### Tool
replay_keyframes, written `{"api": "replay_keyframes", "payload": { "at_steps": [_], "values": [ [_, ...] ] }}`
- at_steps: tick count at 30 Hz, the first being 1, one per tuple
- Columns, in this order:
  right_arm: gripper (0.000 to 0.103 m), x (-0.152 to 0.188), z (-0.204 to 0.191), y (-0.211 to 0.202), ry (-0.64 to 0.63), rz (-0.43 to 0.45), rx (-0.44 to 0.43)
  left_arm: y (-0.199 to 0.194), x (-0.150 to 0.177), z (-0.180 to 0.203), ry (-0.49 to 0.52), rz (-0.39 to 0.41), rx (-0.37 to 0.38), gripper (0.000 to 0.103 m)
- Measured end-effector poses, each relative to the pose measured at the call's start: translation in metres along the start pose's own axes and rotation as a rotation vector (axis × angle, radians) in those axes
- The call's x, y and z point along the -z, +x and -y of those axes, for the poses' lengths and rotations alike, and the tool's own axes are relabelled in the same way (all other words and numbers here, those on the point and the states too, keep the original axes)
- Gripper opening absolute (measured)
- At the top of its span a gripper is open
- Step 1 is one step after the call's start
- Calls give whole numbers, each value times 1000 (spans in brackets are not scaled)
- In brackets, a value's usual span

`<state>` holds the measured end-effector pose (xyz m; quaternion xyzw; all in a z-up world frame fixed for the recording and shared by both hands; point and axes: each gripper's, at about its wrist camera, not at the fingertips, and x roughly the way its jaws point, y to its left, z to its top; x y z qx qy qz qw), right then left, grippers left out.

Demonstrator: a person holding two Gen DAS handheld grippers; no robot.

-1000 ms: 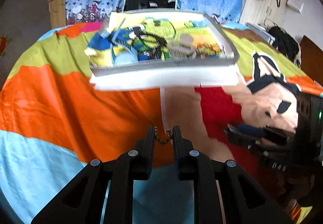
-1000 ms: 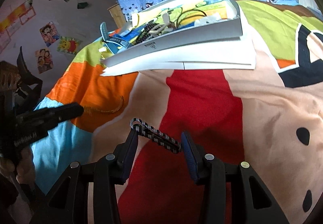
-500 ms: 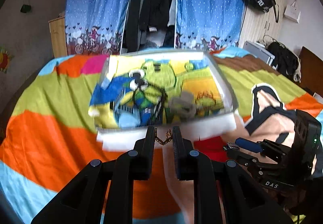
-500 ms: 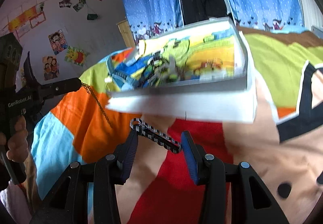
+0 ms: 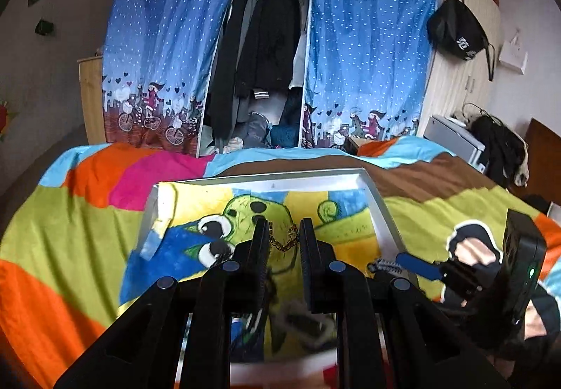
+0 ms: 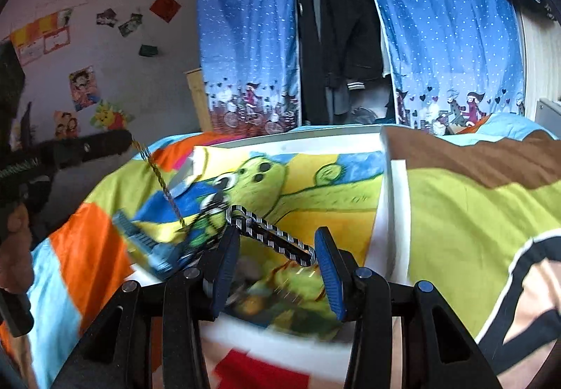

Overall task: Organize jewelry
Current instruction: 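Carry the chain with the left tool into the tray while the right tool drops the bracelet there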

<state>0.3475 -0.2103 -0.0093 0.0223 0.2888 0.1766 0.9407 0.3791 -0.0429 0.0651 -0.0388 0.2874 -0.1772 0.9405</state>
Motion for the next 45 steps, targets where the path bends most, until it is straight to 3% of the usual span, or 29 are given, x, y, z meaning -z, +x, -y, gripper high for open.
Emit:
{"api": "replay_keyframes", "payload": {
  "at_steps": [10, 18, 23, 25, 27, 35, 37, 40, 44, 45],
  "values": [
    [42, 7, 23, 51, -2, -116, 79, 72, 36, -19, -82, -164, 24, 14],
    [43, 14, 20, 58, -50, -134, 113, 88, 54, -29, -127, -268, -10, 15],
    [53, 15, 17, 56, -64, -131, 118, 86, 55, -33, -151, -281, -29, 17],
    [58, 15, 16, 52, -65, -127, 124, 82, 54, -31, -139, -275, -49, 36],
    [61, 13, 16, 47, -60, -115, 126, 75, 53, -30, -137, -252, -56, 45],
    [75, -2, 15, 13, -23, -41, 140, 32, 39, -20, -118, -169, -111, 61],
    [81, -6, 13, 0, -9, -14, 134, 14, 35, -16, -116, -129, -135, 74],
    [88, -13, 8, -22, 4, 27, 126, -14, 31, -12, -118, -73, -155, 86],
    [96, -22, -4, -56, 11, 90, 112, -54, 29, -6, -122, 23, -167, 89],
    [100, -23, -7, -63, 13, 102, 109, -66, 29, -3, -123, 48, -173, 96]
  ]
}}
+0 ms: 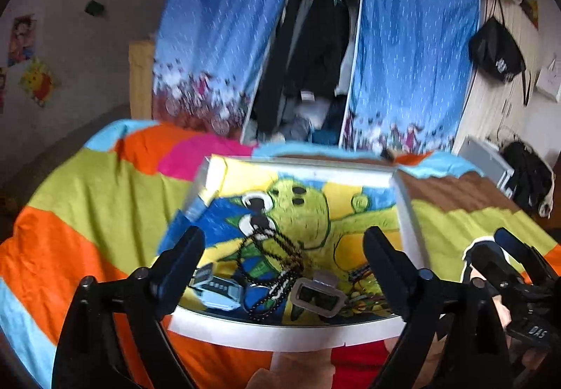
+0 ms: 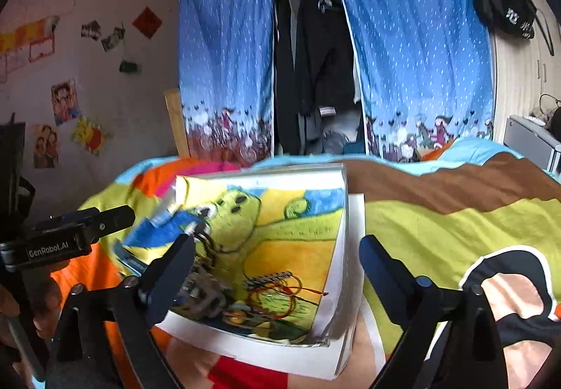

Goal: Organize jewelry

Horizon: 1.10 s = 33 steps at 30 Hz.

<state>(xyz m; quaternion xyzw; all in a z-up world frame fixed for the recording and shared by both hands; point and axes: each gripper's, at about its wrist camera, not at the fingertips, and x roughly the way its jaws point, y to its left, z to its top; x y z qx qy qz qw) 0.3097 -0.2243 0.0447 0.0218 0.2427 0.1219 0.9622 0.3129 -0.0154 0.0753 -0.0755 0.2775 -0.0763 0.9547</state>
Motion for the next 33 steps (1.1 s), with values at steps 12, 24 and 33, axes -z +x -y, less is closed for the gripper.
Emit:
{"api": "replay_keyframes", "payload": {
  "at_steps": [12, 24, 33],
  "values": [
    [103, -8, -42, -110, 11, 131, -7, -120, 14, -1, 10, 144, 0, 101],
    [103, 45, -88, -211, -7, 196, -11, -213, 80, -10, 13, 169, -68, 101],
    [103, 93, -108, -250, -64, 233, -13, -251, 134, -9, 37, 185, -127, 101]
  ]
}}
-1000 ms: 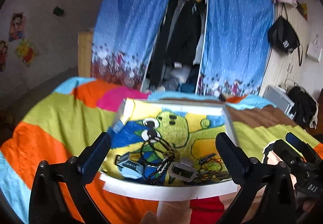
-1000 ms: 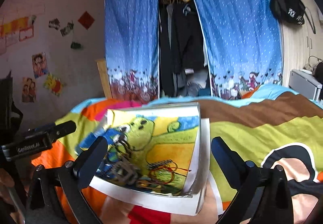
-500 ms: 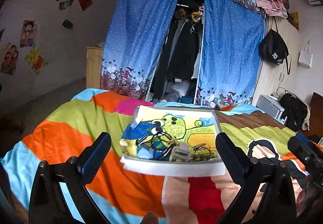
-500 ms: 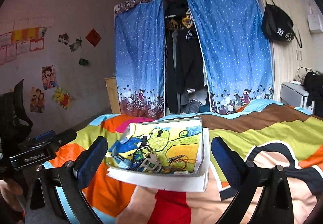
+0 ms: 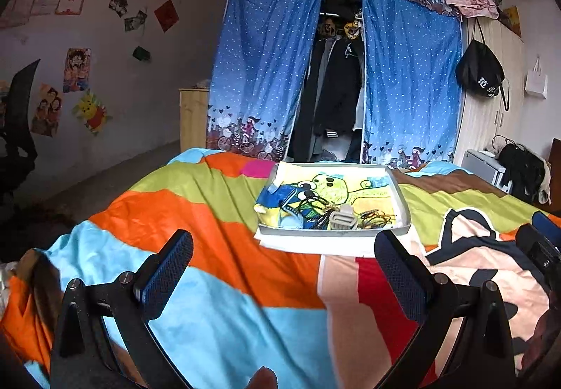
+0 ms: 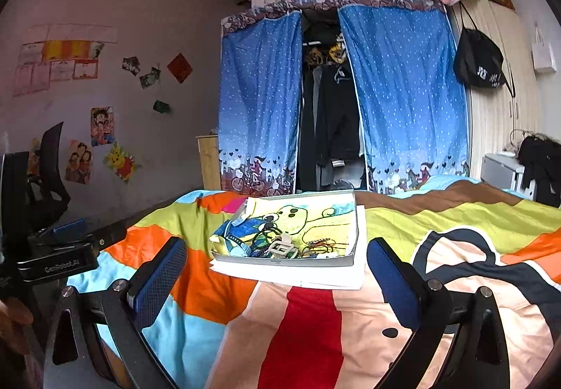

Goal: Organize jewelry

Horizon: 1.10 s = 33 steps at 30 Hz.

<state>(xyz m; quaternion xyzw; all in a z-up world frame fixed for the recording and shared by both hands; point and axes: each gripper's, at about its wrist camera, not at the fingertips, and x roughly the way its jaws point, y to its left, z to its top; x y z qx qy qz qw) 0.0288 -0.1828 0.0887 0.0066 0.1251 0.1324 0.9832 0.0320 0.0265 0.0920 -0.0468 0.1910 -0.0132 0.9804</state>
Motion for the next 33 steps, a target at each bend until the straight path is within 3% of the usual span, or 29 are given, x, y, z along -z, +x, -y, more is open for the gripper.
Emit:
{"api": "replay_keyframes", "payload": {
  "at_steps": [17, 21, 28, 33],
  "values": [
    [103, 51, -6, -1, -13, -93, 23, -11, 69, -18, -8, -36, -27, 101],
    [103, 65, -5, 4, -3, -121, 30, -3, 78, -24, -24, -57, -61, 101],
    [103, 82, 0, 18, 41, -135, 88, 14, 85, -25, 8, -9, -165, 101],
    [103, 89, 1, 29, 66, -136, 124, 31, 94, -24, 40, -35, -166, 101]
  ]
}}
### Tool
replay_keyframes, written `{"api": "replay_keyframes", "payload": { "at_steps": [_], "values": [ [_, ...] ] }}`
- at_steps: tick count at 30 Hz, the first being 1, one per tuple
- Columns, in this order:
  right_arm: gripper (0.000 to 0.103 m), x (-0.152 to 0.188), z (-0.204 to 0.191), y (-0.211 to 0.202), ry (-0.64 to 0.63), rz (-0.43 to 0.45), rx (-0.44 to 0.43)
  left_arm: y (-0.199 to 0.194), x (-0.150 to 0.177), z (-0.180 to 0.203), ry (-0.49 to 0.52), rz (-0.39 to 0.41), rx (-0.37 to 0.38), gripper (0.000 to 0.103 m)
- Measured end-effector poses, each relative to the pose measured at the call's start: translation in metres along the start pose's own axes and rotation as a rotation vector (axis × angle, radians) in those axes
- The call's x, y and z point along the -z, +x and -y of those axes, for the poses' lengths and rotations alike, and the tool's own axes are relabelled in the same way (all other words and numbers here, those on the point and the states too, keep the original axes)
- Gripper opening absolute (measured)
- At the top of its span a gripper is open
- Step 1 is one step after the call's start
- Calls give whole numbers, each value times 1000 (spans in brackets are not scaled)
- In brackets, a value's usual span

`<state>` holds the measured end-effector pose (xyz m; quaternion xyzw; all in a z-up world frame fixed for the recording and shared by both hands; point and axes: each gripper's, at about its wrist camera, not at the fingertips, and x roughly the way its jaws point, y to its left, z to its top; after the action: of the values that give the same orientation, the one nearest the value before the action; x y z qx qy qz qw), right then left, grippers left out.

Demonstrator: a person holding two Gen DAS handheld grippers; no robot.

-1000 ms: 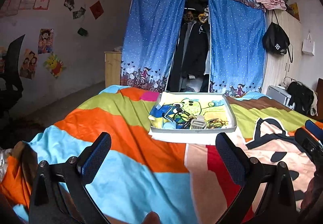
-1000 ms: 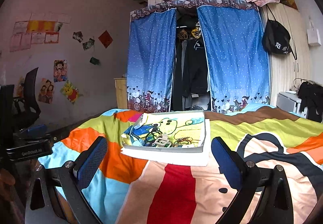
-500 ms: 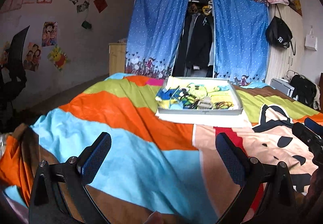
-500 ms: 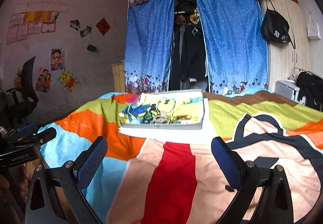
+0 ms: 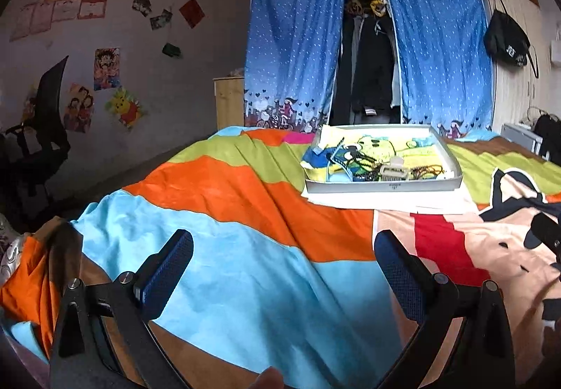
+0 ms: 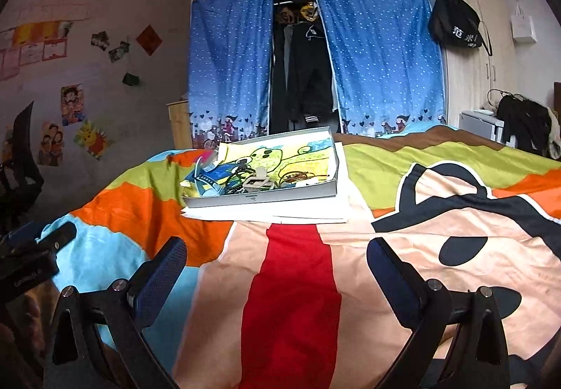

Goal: Organize jewelry

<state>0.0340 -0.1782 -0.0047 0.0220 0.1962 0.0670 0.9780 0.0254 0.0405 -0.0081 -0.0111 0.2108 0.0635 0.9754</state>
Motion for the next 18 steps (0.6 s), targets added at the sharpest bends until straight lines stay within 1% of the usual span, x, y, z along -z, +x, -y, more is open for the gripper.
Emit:
{"api": "replay_keyframes", "payload": {
  "at_steps": [3, 9, 18],
  "values": [
    [103, 2, -2, 8, -5, -5, 16, 5, 3, 1, 9, -7, 17, 101],
    [103, 5, -4, 21, 4, -18, 32, 10, 2, -6, -10, 8, 19, 101],
    [103, 4, -7, 25, -3, -8, 34, 11, -1, -14, -51, -5, 27, 101]
  ]
}}
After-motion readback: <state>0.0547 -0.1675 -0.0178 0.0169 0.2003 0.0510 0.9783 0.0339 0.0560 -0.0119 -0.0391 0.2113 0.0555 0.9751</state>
